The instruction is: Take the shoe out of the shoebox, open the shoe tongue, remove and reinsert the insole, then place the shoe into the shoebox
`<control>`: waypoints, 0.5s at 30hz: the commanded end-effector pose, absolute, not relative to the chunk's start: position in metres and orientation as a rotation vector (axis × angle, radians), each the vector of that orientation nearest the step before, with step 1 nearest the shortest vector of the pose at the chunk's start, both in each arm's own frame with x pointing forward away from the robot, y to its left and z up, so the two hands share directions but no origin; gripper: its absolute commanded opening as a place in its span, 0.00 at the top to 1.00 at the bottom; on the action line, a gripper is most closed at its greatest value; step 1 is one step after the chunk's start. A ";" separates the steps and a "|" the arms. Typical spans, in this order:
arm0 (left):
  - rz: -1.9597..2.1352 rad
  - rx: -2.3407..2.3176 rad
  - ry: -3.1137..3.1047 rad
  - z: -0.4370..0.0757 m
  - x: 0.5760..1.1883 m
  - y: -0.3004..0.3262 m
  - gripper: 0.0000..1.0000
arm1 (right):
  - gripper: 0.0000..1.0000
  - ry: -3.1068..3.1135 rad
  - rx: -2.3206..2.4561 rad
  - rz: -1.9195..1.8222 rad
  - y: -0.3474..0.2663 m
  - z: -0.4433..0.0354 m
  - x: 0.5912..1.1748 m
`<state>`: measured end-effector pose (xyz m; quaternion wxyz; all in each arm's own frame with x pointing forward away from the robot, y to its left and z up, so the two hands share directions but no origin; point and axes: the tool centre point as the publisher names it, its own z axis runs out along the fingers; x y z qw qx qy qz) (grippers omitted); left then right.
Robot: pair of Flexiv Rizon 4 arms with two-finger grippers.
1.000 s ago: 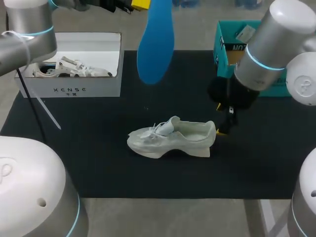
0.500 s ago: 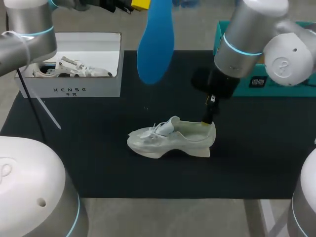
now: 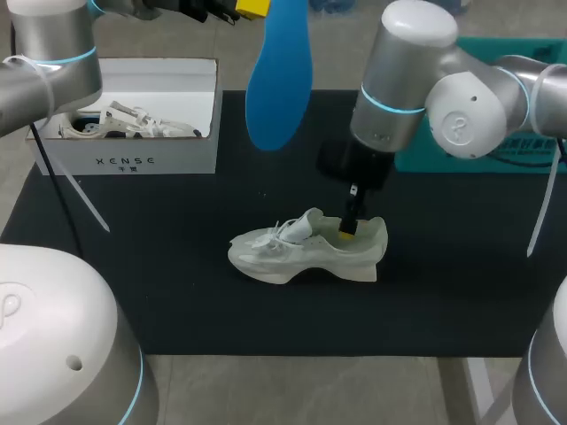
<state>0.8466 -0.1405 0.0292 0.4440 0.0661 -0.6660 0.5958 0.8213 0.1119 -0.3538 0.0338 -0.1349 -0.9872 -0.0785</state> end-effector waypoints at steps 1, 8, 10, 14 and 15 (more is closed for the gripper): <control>1.477 0.165 -1.652 0.029 0.846 -0.140 1.00 | 0.00 -3.006 -0.406 -0.233 0.116 -0.378 0.825; 1.477 0.165 -1.652 0.029 0.846 -0.140 1.00 | 0.00 -2.990 -0.399 -0.228 0.116 -0.393 0.822; 1.477 0.165 -1.652 0.029 0.846 -0.140 1.00 | 0.00 -2.990 -0.397 -0.230 0.115 -0.395 0.822; 1.477 0.165 -1.652 0.029 0.846 -0.140 1.00 | 1.00 -2.991 -0.394 -0.245 0.111 -0.399 0.822; 1.477 0.165 -1.652 0.029 0.846 -0.140 1.00 | 1.00 -2.992 -0.394 -0.247 0.111 -0.399 0.821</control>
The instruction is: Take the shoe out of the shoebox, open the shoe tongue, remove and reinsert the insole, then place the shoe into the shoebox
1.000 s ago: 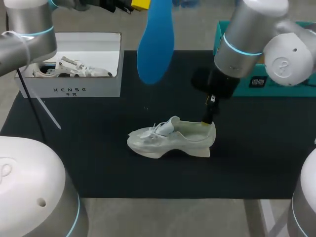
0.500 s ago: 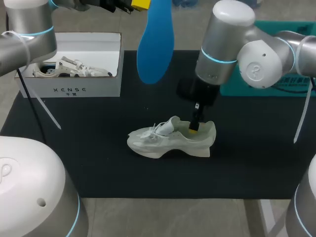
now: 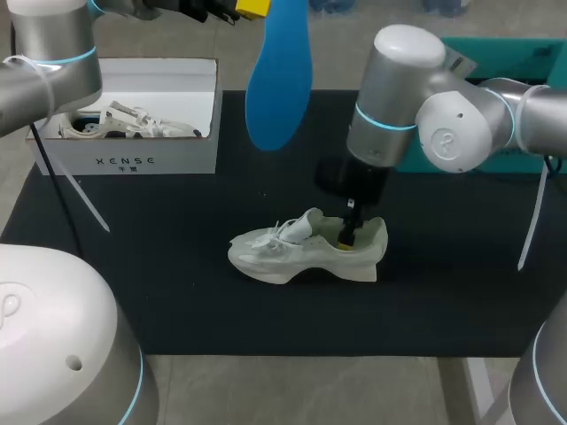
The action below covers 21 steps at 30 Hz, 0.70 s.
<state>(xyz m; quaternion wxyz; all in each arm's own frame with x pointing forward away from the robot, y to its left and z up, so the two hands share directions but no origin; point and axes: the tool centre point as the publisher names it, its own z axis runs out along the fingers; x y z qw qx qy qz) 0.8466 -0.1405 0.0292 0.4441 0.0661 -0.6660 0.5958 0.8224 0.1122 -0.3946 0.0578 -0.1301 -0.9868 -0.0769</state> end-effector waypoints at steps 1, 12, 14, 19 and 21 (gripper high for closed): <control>1.477 0.165 -1.652 0.029 0.846 -0.140 1.00 | 1.00 -2.995 -0.396 -0.244 0.110 -0.399 0.820; 1.477 0.165 -1.652 0.029 0.846 -0.140 1.00 | 1.00 -3.011 -0.384 -0.255 0.107 -0.397 0.819; 1.477 0.165 -1.652 0.029 0.846 -0.140 1.00 | 1.00 -3.014 -0.378 -0.264 0.106 -0.395 0.819; 1.477 0.165 -1.652 0.029 0.846 -0.140 1.00 | 1.00 -3.037 -0.382 -0.280 0.098 -0.373 0.819; 1.477 0.165 -1.652 0.029 0.846 -0.140 1.00 | 1.00 -3.059 -0.383 -0.279 0.091 -0.360 0.820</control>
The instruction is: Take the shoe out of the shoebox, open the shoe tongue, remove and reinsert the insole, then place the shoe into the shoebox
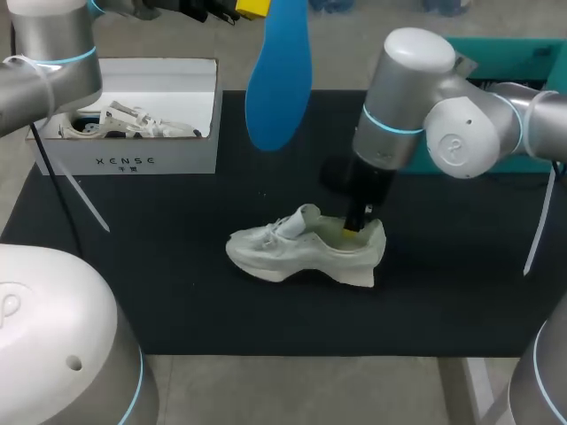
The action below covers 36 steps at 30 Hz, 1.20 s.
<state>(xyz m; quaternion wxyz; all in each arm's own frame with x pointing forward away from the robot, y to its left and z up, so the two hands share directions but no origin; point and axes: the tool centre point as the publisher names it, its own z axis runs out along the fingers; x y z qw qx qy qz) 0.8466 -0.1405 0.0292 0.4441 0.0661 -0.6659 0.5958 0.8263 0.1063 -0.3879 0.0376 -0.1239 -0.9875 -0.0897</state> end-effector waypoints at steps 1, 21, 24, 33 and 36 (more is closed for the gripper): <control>1.477 0.165 -1.652 0.029 0.846 -0.140 1.00 | 1.00 -3.071 -0.383 -0.273 0.091 -0.350 0.818; 1.477 0.165 -1.652 0.029 0.846 -0.140 1.00 | 1.00 -3.172 -0.157 -0.226 0.070 -0.268 0.825; 1.477 0.165 -1.652 0.029 0.846 -0.140 1.00 | 1.00 -3.172 -0.157 -0.226 0.070 -0.268 0.825; 1.477 0.165 -1.652 0.029 0.846 -0.140 1.00 | 1.00 -3.102 -0.508 -0.026 0.069 -0.273 0.826; 1.477 0.165 -1.652 0.029 0.846 -0.140 1.00 | 1.00 -2.933 -1.027 0.034 0.060 -0.277 0.819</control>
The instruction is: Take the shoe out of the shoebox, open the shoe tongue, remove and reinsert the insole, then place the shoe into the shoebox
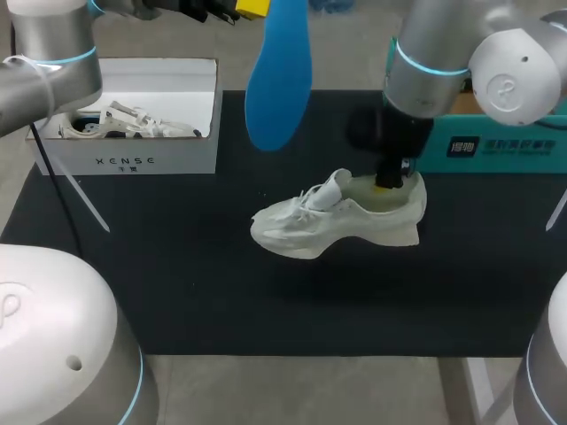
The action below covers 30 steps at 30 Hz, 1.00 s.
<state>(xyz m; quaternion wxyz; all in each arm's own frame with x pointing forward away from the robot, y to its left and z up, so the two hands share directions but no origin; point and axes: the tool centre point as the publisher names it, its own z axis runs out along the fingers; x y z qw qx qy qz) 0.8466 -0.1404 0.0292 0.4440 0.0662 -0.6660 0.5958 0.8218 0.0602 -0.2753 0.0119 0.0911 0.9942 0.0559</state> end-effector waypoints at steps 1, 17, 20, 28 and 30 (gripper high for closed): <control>1.477 0.165 -1.652 0.029 0.846 -0.140 1.00 | 1.00 2.970 1.155 -0.053 0.058 -0.278 0.815; 1.477 0.165 -1.652 0.029 0.846 -0.140 1.00 | 1.00 2.533 1.925 0.057 0.038 -0.289 0.765; 1.477 0.165 -1.652 0.029 0.846 -0.140 1.00 | 1.00 2.512 1.986 0.010 0.036 -0.291 0.766; 1.477 0.165 -1.652 0.029 0.846 -0.140 1.00 | 1.00 2.512 1.986 0.010 0.036 -0.291 0.766; 1.477 0.165 -1.652 0.029 0.846 -0.140 1.00 | 1.00 2.512 1.986 0.010 0.036 -0.291 0.766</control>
